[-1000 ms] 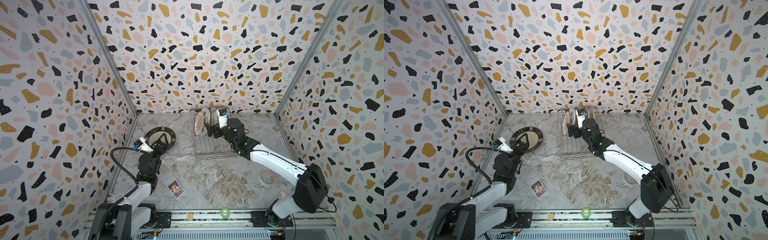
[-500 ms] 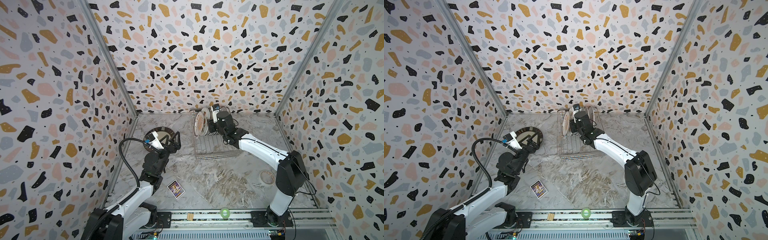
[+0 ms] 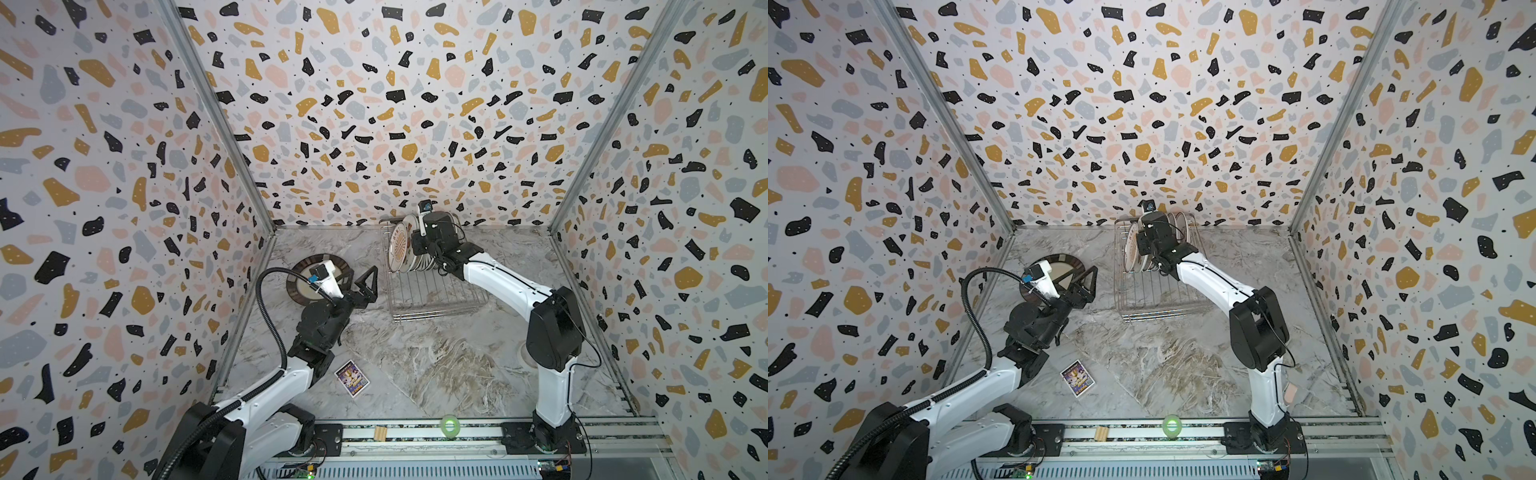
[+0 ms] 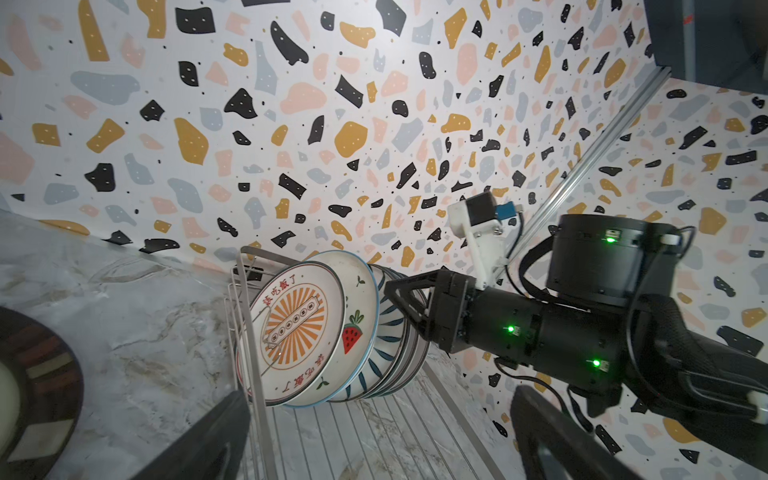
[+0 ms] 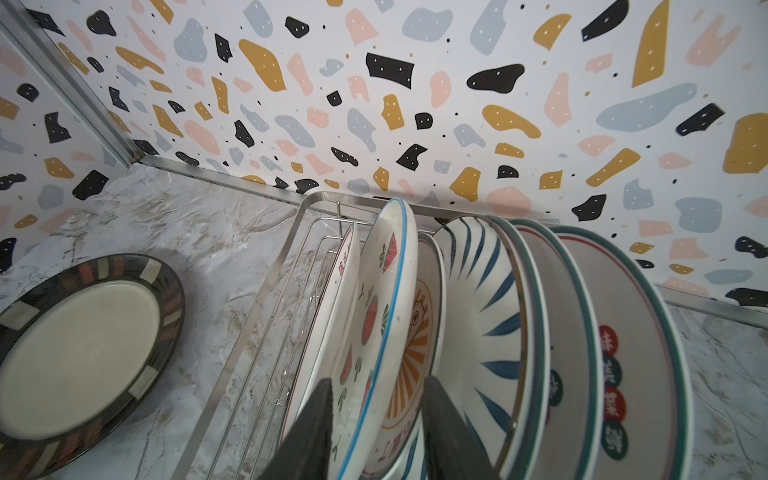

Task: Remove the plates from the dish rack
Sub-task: 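Withdraw the left gripper while the right gripper reaches into the rack's front plate, then grip the rim of the watermelon-print plate with the right gripper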

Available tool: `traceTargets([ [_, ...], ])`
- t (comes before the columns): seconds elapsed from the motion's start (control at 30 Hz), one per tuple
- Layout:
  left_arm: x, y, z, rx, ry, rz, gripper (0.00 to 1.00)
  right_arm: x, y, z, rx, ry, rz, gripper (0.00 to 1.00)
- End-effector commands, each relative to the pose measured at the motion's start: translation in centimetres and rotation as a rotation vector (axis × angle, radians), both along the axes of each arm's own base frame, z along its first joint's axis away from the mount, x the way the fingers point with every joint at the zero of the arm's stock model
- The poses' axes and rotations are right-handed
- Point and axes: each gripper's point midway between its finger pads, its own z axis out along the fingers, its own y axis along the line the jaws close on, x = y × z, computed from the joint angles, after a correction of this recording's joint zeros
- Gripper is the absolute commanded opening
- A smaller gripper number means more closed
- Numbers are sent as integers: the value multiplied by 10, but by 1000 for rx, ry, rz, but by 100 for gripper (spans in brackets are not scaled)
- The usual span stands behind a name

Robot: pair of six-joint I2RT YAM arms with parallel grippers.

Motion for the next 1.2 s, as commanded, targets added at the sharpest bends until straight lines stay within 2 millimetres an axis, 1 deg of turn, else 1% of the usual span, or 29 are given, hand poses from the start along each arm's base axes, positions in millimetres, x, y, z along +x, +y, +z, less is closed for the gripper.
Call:
traceTargets([
  [0.0, -6, -8, 26, 5, -103, -33, 100, 5, 4, 14, 47, 11, 20, 37],
  [0.07, -8, -11, 27, 10, -110, -46, 100, 11, 3, 10, 63, 35, 25, 32],
  [0.3, -1, -11, 19, 26, -85, -25, 100, 21, 4, -2, 64, 61, -6, 31],
  [0.43, -4, -20, 20, 33, -68, -83, 100, 25, 6, -10, 57, 72, -24, 28],
  [0.63, 0, -21, 16, 49, -46, -76, 100, 38, -7, -30, -46, 90, -167, 28],
  [0.7, 1, -25, 16, 55, -42, -96, 100, 39, -8, -32, -72, 83, -199, 28],
  [0.77, -2, -28, 19, 52, -56, -117, 100, 38, -5, -33, -91, 84, -212, 29],
  [0.83, -6, -28, 22, 34, -80, -125, 100, 37, -2, -33, -91, 93, -209, 29],
  [0.9, -8, -27, 22, 22, -89, -124, 100, 37, -4, -32, -88, 96, -217, 29],
  [1.0, -2, -25, 16, 22, -63, -100, 100, 37, -6, -37, -83, 105, -230, 29],
  [1.07, -1, -25, 14, 17, -51, -100, 100, 37, -2, -43, -77, 119, -214, 29],
  [1.17, -8, -24, 18, -35, -71, -123, 100, 38, 0, -47, -76, 124, -212, 29],
])
